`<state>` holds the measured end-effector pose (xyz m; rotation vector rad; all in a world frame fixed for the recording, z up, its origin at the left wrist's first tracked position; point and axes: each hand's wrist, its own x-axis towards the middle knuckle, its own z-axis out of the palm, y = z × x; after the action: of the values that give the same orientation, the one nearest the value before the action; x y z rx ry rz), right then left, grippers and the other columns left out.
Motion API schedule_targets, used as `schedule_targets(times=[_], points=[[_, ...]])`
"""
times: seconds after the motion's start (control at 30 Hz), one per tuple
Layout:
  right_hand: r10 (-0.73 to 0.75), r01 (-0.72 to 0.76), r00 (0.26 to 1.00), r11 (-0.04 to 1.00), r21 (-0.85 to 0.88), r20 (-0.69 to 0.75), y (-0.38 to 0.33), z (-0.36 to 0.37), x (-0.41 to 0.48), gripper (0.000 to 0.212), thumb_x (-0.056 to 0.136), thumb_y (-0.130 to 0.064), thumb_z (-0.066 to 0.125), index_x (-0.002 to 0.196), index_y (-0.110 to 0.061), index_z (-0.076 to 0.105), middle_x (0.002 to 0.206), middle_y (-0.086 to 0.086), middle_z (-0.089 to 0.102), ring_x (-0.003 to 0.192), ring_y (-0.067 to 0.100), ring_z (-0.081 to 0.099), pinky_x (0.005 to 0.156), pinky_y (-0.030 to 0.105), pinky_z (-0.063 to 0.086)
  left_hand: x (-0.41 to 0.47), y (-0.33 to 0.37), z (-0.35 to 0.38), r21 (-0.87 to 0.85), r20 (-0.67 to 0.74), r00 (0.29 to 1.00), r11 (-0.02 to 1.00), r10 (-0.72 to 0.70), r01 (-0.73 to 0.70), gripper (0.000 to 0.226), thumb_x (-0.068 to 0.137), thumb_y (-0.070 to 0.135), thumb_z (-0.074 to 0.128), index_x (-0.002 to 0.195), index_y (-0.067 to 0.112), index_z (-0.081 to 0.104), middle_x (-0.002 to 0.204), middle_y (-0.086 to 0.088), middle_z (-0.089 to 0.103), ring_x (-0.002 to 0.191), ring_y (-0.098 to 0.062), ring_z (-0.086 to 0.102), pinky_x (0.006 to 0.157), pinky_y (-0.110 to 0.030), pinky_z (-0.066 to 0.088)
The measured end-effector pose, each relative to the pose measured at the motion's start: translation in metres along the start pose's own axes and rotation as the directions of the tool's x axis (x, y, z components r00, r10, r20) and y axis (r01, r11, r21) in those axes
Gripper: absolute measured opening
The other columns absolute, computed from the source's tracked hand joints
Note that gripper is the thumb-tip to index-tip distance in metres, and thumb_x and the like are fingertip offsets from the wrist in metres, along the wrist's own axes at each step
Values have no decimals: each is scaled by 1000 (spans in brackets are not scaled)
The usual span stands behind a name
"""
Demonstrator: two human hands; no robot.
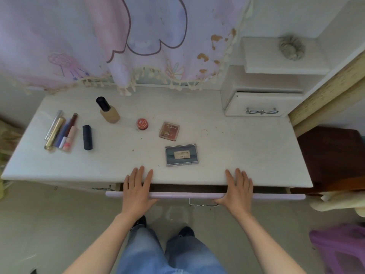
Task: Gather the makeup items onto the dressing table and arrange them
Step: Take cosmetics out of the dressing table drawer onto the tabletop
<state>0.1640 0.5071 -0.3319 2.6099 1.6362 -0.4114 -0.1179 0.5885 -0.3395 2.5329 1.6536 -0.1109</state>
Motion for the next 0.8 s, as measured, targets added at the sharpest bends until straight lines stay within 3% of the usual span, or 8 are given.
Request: schedule_targets(times=[0.07,0.13,0.2,0.27,0.47,0.63,0.7,0.8], points=[[9,-9,1000,1000,15,-20,-2,0,5,110,17,-49,90,115,-6,62,120,30,57,113,48,53,94,57,43,4,2,-1,-24,14,999,999,-36,36,101,30,49,88,116,15,49,116,-22,62,112,-36,43,83,-55,49],[16,-16,1000,1000,10,-17,-4,-2,10,105,7,-53,87,99,-7,66,100,25,64,99,42,55,78,50,54,7,5,-2,-46,48,996,996,-77,79,93,29,44,90,110,15,55,111,-22,64,108,-39,50,81,-54,50],[9,-9,1000,1000,-3,-18,-6,-5,12,100,2,-56,84,88,-8,65,86,19,63,89,34,47,67,41,56,9,7,-1,-61,55,993,993,-101,104,84,29,39,91,102,12,63,107,-23,65,101,-43,60,80,-54,50],[20,-20,1000,1000,-5,3,-9,-7,12,96,0,-57,83,80,-8,64,78,16,60,78,34,54,61,37,55,9,8,-1,-67,46,993,992,-108,111,79,31,36,92,100,11,64,106,-24,65,99,-45,61,80,-55,49],[47,-44,996,998,-41,75,-19,-14,10,91,-5,-54,82,69,-7,61,66,15,56,61,36,59,53,36,54,9,7,1,-91,24,992,988,-121,123,76,36,35,92,102,12,62,108,-23,65,100,-44,59,80,-54,49],[64,-59,994,996,-65,89,-17,-13,13,93,-3,-52,84,74,-5,61,71,18,58,67,40,60,56,40,56,11,12,-6,-92,79,986,984,-144,151,77,28,38,92,97,13,68,105,-21,67,97,-43,63,77,-53,51],[45,-34,991,996,-84,127,-19,-16,10,93,3,-50,87,80,-3,62,78,21,59,75,44,61,62,44,56,10,11,-10,-114,83,985,981,-148,157,79,35,41,90,105,14,66,115,-21,63,107,-43,59,85,-54,48],[25,-5,985,993,-114,173,-23,-32,4,92,50,-49,83,122,-4,46,122,24,46,117,46,43,98,46,42,5,8,-15,-160,128,982,975,-136,156,79,67,51,70,134,20,42,146,-15,34,137,-36,27,111,-48,23]])
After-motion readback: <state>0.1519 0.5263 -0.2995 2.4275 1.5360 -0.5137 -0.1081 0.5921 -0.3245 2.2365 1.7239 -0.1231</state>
